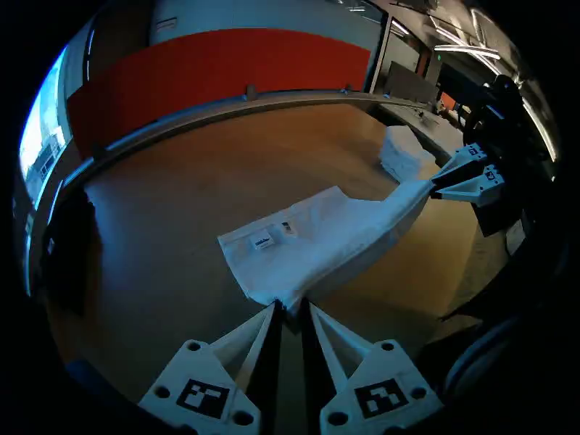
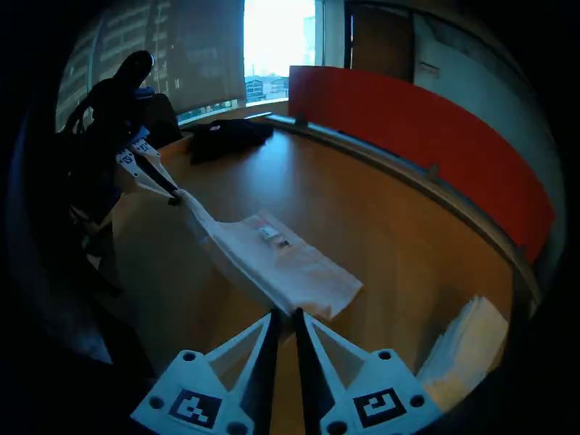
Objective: Fold towel
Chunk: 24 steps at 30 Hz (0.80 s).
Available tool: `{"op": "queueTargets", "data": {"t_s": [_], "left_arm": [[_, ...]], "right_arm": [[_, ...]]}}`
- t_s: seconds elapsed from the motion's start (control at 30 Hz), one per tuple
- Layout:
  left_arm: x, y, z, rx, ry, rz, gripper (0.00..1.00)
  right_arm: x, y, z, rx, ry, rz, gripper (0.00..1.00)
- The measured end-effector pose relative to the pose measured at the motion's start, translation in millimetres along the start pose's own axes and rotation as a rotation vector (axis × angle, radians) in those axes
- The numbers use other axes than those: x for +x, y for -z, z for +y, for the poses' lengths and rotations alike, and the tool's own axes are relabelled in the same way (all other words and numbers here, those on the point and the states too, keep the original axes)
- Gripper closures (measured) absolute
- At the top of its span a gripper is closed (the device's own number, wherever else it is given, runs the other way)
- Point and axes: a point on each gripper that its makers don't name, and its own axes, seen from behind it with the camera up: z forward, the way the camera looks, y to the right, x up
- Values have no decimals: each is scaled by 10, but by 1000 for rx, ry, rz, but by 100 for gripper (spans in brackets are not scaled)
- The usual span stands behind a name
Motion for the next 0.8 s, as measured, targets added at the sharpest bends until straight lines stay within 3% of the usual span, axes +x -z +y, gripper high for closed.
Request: {"op": "queueTargets", "data": {"t_s": [0.4, 0.8], "left_arm": [[-9, 48, 41, -10, 1, -7, 83], [-7, -93, -42, -2, 19, -8, 83]], "right_arm": [[16, 55, -29, 12, 6, -4, 84], [-35, -86, 26, 9, -5, -21, 84]]}}
